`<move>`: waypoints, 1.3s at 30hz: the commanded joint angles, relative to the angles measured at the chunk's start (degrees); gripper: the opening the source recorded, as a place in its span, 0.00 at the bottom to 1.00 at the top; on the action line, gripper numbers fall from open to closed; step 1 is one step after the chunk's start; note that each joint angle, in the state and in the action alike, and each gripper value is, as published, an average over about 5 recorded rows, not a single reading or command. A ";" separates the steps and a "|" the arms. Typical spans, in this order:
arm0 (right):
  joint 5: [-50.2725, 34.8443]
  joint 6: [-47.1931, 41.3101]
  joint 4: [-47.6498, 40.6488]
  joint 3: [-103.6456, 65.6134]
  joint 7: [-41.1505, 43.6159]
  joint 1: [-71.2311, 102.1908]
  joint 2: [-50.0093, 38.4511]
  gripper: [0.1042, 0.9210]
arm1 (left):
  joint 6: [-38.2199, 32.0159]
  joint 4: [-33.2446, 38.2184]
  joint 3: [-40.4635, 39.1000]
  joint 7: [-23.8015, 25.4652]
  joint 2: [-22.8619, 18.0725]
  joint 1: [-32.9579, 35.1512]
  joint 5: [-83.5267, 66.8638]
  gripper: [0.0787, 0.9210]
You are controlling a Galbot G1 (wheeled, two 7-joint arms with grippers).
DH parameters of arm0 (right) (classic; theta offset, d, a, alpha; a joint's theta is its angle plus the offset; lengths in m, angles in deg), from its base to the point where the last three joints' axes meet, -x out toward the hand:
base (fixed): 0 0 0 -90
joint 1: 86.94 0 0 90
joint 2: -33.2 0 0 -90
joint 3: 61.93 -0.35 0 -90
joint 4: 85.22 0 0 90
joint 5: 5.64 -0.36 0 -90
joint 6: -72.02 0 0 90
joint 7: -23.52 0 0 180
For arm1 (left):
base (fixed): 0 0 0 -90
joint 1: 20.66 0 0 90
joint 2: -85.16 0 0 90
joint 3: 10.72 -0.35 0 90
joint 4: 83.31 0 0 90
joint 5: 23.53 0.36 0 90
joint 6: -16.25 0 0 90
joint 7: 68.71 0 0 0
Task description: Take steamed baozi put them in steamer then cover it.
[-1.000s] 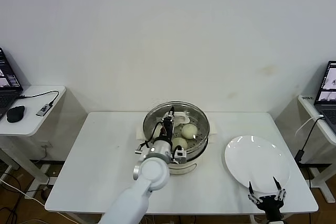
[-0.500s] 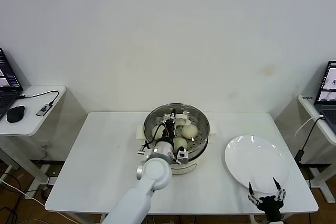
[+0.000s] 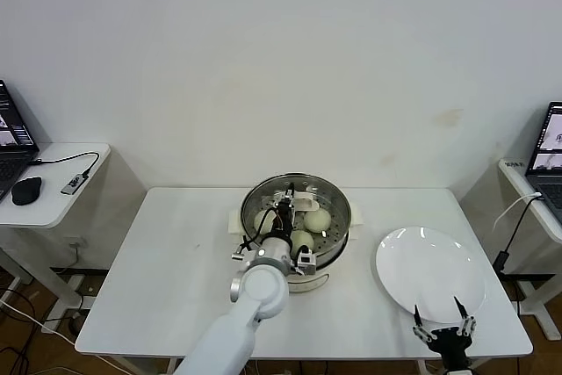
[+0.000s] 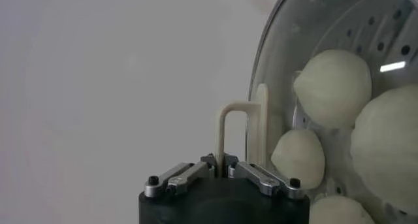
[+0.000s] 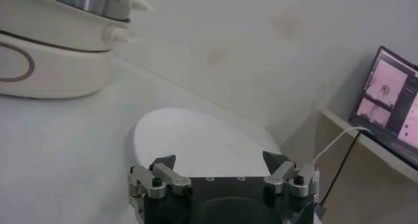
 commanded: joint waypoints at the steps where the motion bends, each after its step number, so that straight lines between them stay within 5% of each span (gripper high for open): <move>1: 0.12 0.01 -0.06 0.03 0.04 0.01 0.09 0.88 | 0.09 2.11 -0.04 -0.89 0.38 0.85 -1.33 0.20; 15: 0.65 0.14 0.30 0.16 0.03 0.66 0.17 0.88 | -1.78 26.74 3.66 -5.37 9.18 18.39 -10.23 0.69; 20: -0.34 1.23 0.69 0.29 0.09 0.90 -0.05 0.88 | -6.05 36.10 11.24 -15.83 14.66 30.07 -37.34 0.84; 23: -2.40 3.32 1.02 0.97 0.02 1.12 -0.46 0.88 | -13.26 35.46 18.88 -24.45 15.46 36.70 -62.26 0.88; 28: -7.41 5.30 1.93 4.30 -0.09 2.55 -2.22 0.88 | -23.99 29.77 30.23 -27.97 13.16 43.00 -88.05 0.88; 39: -20.14 4.26 5.91 11.02 1.24 9.49 -10.70 0.88 | -35.10 25.35 31.80 -27.69 9.97 56.16 -97.68 0.88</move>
